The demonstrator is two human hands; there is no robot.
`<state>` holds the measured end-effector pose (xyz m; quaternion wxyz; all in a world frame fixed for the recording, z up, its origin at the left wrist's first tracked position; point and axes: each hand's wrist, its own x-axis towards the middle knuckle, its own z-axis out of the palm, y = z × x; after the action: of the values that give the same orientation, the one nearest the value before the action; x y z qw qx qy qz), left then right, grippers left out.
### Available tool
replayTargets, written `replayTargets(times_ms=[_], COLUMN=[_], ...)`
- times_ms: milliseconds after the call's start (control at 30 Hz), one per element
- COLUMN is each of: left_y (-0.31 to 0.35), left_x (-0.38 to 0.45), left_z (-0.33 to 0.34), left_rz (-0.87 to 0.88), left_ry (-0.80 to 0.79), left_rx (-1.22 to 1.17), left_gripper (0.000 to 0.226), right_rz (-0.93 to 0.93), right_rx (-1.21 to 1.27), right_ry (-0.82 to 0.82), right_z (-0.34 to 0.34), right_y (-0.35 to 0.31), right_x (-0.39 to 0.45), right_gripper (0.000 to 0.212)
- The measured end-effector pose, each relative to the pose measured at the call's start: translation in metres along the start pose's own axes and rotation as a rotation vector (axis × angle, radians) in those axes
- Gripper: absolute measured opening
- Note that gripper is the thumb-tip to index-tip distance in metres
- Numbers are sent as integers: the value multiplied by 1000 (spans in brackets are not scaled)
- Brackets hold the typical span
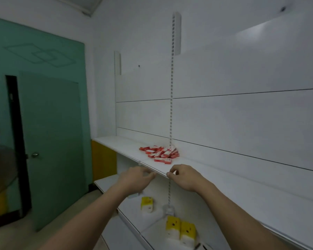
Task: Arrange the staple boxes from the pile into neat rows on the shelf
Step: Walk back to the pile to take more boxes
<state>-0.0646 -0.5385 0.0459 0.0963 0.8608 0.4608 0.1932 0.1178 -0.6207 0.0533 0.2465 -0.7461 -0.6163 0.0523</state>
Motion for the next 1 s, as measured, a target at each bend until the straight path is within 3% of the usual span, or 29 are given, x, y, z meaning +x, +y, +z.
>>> replayTargets(times_ms=[233,567,1000], left_y=[-42,-119,-268], left_x=[102,209,384], left_z=[-7,22,39], left_rz=[-77,-94,43], left_ry=[-35,-35,-67], left_rx=[82,14,-137], left_gripper=[55,52,47], right_rz=[-35,-44,85], right_rx=[44,62,58], right_ry=[-52,-77,-6], right_z=[32,75,149], right_y=[4,6,-23], right_x=[115,245,414], right_gripper=[41,40,38])
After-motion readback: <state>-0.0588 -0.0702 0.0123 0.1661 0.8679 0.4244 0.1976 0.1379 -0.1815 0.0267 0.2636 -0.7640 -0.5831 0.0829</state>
